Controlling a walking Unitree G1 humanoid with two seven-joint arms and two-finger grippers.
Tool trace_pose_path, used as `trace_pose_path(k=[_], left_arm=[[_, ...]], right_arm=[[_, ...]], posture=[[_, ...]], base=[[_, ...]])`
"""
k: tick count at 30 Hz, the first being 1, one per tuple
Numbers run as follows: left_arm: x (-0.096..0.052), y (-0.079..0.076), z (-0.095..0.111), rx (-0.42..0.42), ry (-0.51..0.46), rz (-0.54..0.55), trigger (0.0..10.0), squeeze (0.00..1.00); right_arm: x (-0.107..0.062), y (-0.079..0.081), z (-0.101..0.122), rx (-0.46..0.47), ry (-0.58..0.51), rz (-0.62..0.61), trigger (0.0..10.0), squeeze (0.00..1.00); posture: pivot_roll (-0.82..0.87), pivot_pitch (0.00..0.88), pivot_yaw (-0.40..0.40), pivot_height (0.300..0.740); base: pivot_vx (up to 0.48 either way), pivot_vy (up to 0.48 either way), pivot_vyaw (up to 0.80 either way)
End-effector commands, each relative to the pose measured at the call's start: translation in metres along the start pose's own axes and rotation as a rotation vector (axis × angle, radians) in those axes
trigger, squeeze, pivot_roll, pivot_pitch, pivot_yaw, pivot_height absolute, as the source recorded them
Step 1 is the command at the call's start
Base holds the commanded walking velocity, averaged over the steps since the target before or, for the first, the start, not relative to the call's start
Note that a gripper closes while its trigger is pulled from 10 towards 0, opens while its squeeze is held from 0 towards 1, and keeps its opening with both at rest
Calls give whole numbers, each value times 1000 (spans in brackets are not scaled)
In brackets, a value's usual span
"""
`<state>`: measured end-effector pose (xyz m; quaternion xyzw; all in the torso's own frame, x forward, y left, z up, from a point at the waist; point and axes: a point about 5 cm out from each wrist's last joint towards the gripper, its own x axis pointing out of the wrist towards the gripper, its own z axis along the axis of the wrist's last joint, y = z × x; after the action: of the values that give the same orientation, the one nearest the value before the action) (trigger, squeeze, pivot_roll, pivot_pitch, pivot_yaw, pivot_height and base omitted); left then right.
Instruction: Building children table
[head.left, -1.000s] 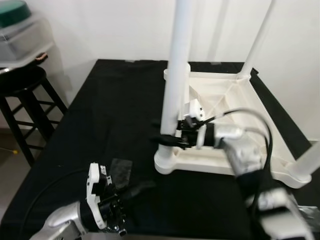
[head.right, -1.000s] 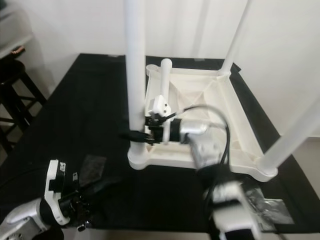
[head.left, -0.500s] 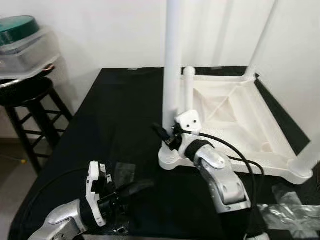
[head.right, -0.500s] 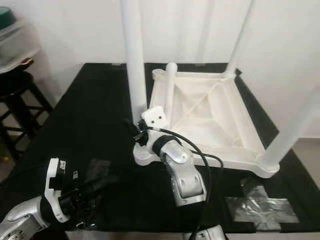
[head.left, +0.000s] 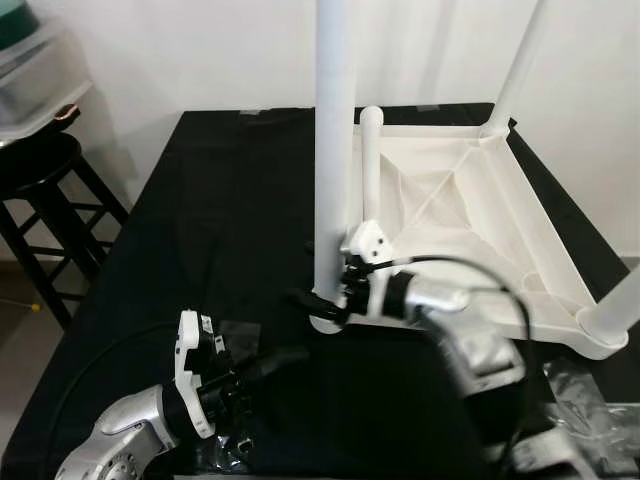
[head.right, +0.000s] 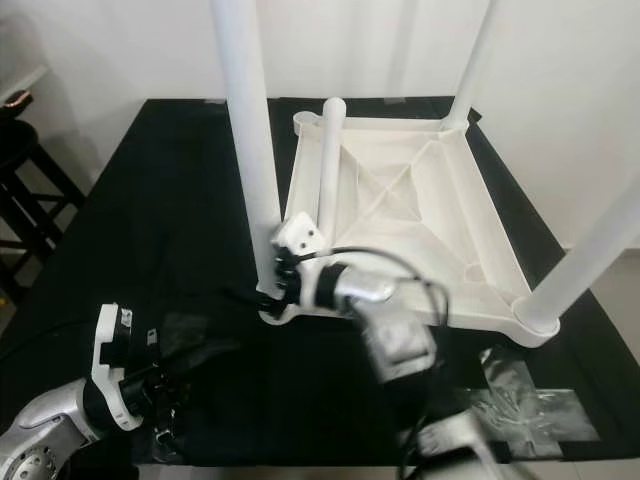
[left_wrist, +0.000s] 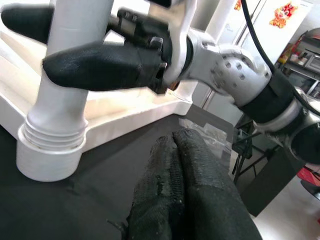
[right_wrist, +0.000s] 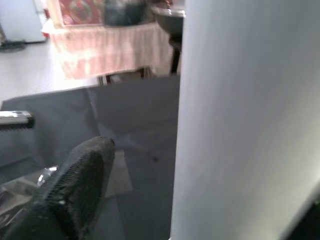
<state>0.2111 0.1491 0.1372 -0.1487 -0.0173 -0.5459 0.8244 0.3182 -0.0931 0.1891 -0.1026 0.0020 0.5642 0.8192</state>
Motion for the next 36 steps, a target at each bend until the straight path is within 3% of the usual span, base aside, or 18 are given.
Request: trace_pose_path(k=[1,5,10,11,12,13,24,28,29,30,31,32,33,34,35,36], left_arm=[[-2,1,-4,-6,20,10,10000,0],[-2,0,-6,-5,20,10,10000,0],[-2,0,-6,-6,22,9,10000,0],[-2,0,-6,-6,23,9,10000,0],[-2,0,-6,-6,23,9,10000,0],[-2,0,-6,-5,24,10,10000,0],[-2,-1,-6,-5,21,10,10000,0],[-1,-1,-6,-6,19,8,10000,0],[-1,-1,-6,-6,18,8,10000,0],[-1,-1,-6,-6,18,8,10000,0],[-2,-2,-5,-5,19,8,10000,0],[-2,-2,-5,-5,19,8,10000,0],[-3,-1,-5,-4,19,8,10000,0],[-3,-1,-5,-4,19,8,10000,0],[-3,-2,-5,-4,19,7,10000,0],[-3,-2,-5,-4,19,7,10000,0]], right_arm=[[5,8,-4,7,-8,82,10000,0],[0,-13,2,-6,31,215,10000,0],[3,-26,7,27,31,249,10000,0],[4,-28,8,35,32,256,1647,0],[4,-28,8,35,32,256,1647,0],[4,-29,8,41,32,263,0,0],[0,-32,5,26,6,230,0,0],[-5,-31,-1,30,-1,121,0,0],[-5,-28,-5,47,-3,45,0,0],[-5,-28,-5,47,-3,45,0,0],[4,-14,-24,169,-31,-303,0,0],[4,-14,-24,169,-31,-303,0,0],[6,-3,-41,248,0,-499,0,0],[6,-3,-41,248,0,-499,0,0],[7,15,-60,244,99,-591,0,0],[7,15,-60,244,99,-591,0,0]], posture=[[-17,54,2,740],[-6,52,-2,740],[0,54,-4,740],[5,56,-5,740],[5,56,-5,740],[6,56,-6,740],[-8,63,-3,740],[-13,63,-2,740],[-24,67,-5,740],[-24,67,-5,740],[-29,76,-20,740],[-29,76,-20,740],[-34,75,-21,740],[-34,75,-21,740],[-25,85,-19,740],[-25,85,-19,740]], base=[[0,0,0],[0,0,0],[0,0,0],[0,0,0],[0,0,0],[0,0,0],[0,0,0],[0,0,0],[0,0,0],[0,0,0],[0,0,0],[0,0,0],[0,0,0],[0,0,0],[0,0,0],[0,0,0]])
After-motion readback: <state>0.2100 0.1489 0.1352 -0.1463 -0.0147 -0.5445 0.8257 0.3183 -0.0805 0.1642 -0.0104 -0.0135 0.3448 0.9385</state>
